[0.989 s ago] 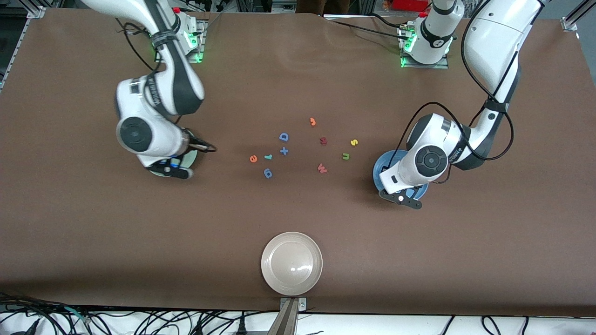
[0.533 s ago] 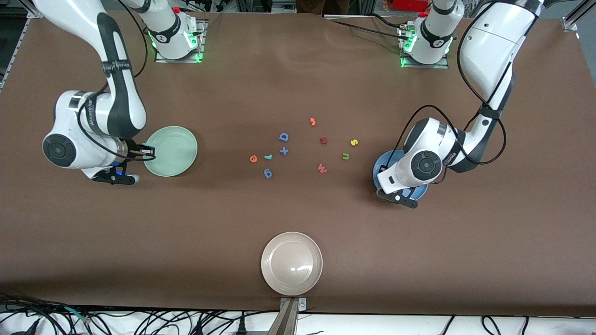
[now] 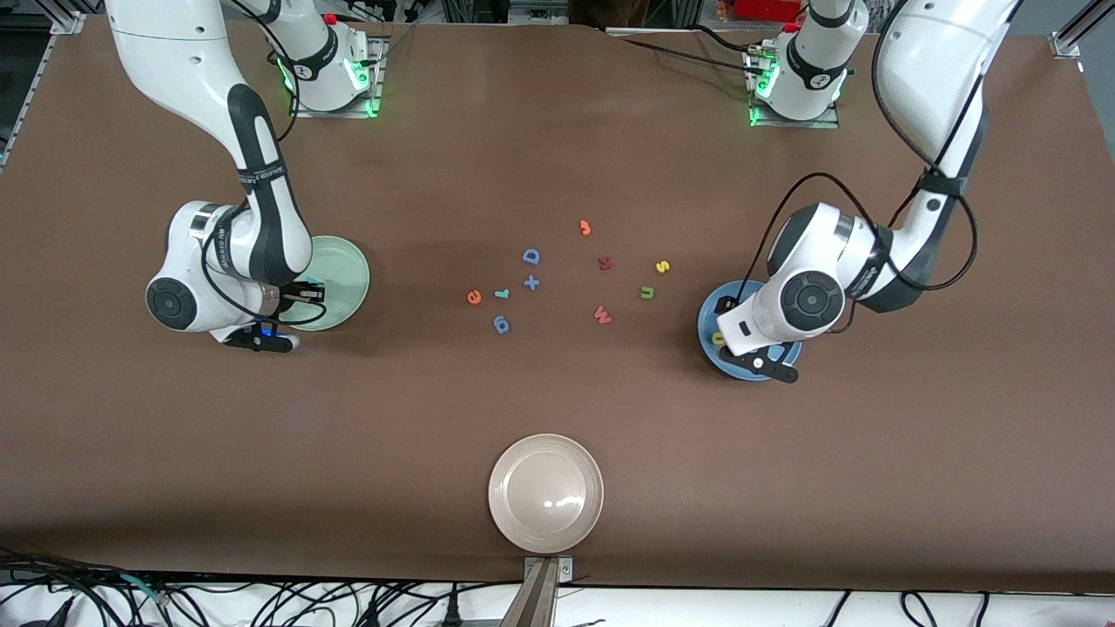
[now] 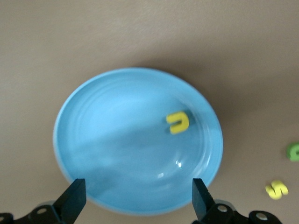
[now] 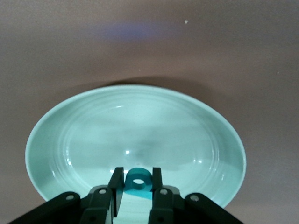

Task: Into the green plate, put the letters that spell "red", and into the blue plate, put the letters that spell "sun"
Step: 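Open the left gripper and the right gripper to release both letters, then grasp the green c with the left gripper while the right gripper grasps the orange e, then carry the c to the blue plate while the right gripper carries e to green, then open the left gripper and the right gripper over the plates, then grasp the yellow s with the left gripper while the right gripper reaches the letters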

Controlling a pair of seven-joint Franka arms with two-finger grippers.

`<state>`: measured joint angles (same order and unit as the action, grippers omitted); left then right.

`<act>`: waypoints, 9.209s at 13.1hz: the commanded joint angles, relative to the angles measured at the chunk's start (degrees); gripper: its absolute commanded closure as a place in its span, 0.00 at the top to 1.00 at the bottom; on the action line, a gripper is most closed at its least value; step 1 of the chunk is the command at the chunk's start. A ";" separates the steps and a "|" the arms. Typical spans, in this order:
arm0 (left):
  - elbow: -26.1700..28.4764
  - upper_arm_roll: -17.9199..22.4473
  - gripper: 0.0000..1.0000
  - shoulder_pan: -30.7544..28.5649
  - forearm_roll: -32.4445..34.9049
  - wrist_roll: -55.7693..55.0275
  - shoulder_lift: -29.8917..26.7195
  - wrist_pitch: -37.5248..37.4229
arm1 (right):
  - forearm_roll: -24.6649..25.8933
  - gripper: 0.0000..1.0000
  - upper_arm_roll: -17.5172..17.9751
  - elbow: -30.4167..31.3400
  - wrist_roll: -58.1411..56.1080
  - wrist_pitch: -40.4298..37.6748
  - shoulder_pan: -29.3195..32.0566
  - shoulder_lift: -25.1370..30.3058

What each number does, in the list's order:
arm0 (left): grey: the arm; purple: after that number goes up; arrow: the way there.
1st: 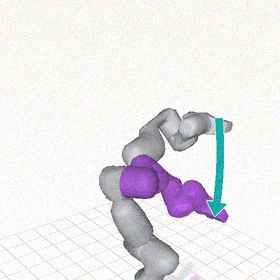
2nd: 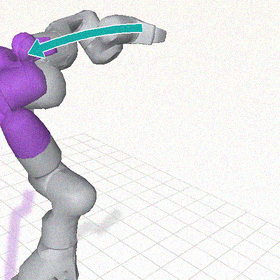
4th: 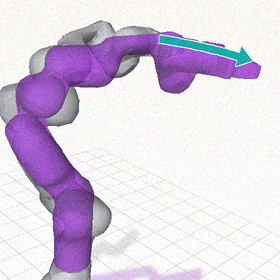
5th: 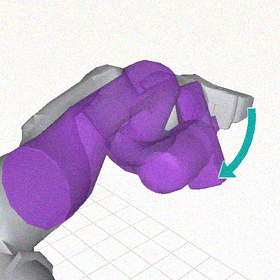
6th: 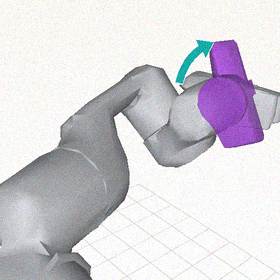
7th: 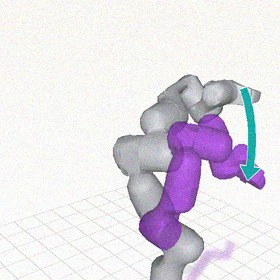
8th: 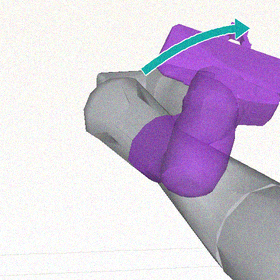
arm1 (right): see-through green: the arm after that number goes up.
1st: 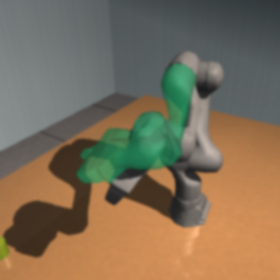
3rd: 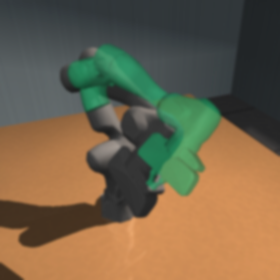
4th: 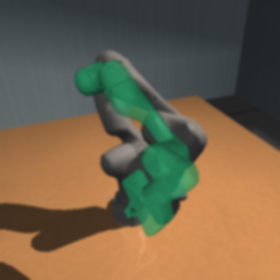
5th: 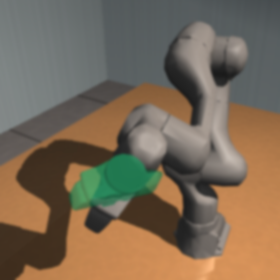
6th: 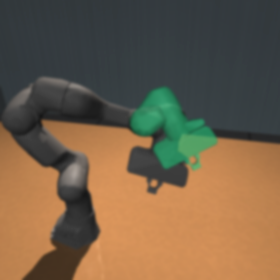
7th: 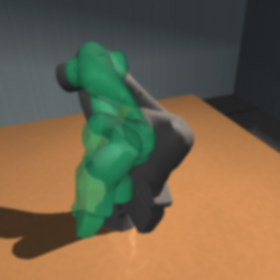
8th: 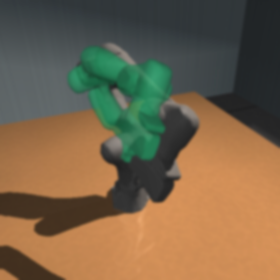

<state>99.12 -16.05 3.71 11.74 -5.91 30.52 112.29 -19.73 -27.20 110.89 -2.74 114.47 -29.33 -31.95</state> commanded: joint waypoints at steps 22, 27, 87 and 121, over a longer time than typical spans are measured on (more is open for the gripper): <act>1.69 -4.51 1.00 2.00 -7.61 -18.52 -3.63 1.70 | -0.66 0.99 -0.05 -12.63 19.16 -12.70 -9.50 5.50; 1.78 -4.51 1.00 3.67 -7.61 -21.94 -1.79 4.25 | -0.75 0.99 0.13 -11.67 32.16 -3.75 -18.64 4.97; 5.38 -4.07 1.00 -7.58 9.00 -21.07 1.56 8.74 | -6.90 0.18 -22.29 12.48 4.51 7.66 -28.06 5.41; 20.14 -12.86 0.85 3.41 4.43 -49.72 1.29 23.41 | -15.77 0.94 -11.31 -9.02 41.75 1.80 -33.60 -1.70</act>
<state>117.89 -28.83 6.84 17.08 -55.15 32.79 135.00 -32.90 -39.33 105.57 35.39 115.93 -62.98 -29.85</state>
